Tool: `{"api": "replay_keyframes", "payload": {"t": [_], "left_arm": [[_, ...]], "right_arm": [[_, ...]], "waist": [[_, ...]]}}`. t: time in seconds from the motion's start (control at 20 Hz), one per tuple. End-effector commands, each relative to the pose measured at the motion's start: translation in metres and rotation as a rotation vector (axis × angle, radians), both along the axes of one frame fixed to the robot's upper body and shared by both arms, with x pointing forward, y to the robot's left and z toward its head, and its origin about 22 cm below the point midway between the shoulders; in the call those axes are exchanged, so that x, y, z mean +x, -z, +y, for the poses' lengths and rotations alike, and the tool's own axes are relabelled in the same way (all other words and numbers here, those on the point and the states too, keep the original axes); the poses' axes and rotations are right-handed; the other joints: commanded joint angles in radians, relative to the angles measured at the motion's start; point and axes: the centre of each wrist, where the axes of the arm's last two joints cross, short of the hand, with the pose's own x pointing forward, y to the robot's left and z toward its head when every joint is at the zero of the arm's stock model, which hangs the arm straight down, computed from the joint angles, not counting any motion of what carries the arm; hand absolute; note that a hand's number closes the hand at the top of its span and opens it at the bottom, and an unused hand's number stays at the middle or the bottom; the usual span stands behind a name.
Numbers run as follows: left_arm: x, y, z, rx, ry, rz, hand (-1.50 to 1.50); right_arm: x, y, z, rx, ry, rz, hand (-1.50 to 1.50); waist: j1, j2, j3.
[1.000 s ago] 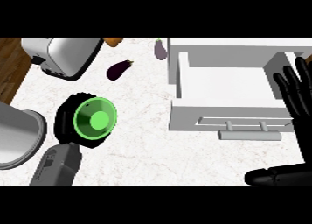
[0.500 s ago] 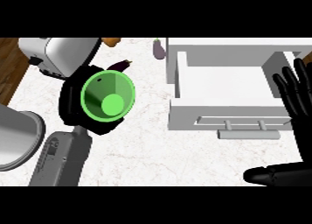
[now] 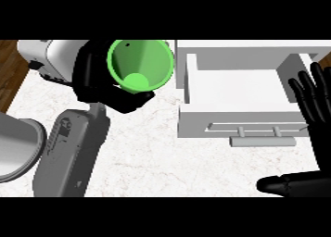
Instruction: Pick up the cup, place it into the drawer and close the drawer
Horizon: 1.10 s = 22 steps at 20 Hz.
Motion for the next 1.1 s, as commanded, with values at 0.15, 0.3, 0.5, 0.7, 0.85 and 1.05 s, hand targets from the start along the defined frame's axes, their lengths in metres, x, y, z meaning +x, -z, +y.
{"api": "replay_keyframes", "payload": {"t": [0.15,0.3,0.5,0.7,0.85,1.05], "left_arm": [[0.021,-0.035,-0.033,0.059,-0.019,-0.013,1.50],[0.033,-0.054,-0.052,0.092,-0.004,0.030,1.50],[0.039,-0.040,-0.072,0.121,0.008,0.033,1.50],[0.041,-0.038,-0.081,0.134,-0.010,0.074,1.50],[0.062,-0.046,-0.093,0.158,-0.007,0.107,1.50],[0.064,-0.038,-0.110,0.185,-0.045,0.109,1.50]], "right_arm": [[-0.003,0.002,-0.003,0.002,0.009,0.003,-1.50],[0.006,0.019,0.003,0.015,-0.002,0.008,-1.50],[0.014,0.004,-0.007,0.016,-0.004,-0.007,-1.50],[0.001,0.019,0.003,-0.002,-0.007,0.009,-1.50],[0.014,0.005,-0.012,-0.006,-0.009,-0.005,-1.50],[0.013,0.003,-0.002,-0.001,-0.024,0.010,-1.50]], "waist": [[-0.003,0.001,0.000],[-0.003,0.002,0.000],[-0.006,0.003,0.000],[-0.006,0.001,0.000],[-0.016,0.006,0.000],[-0.028,0.007,0.000]]}}
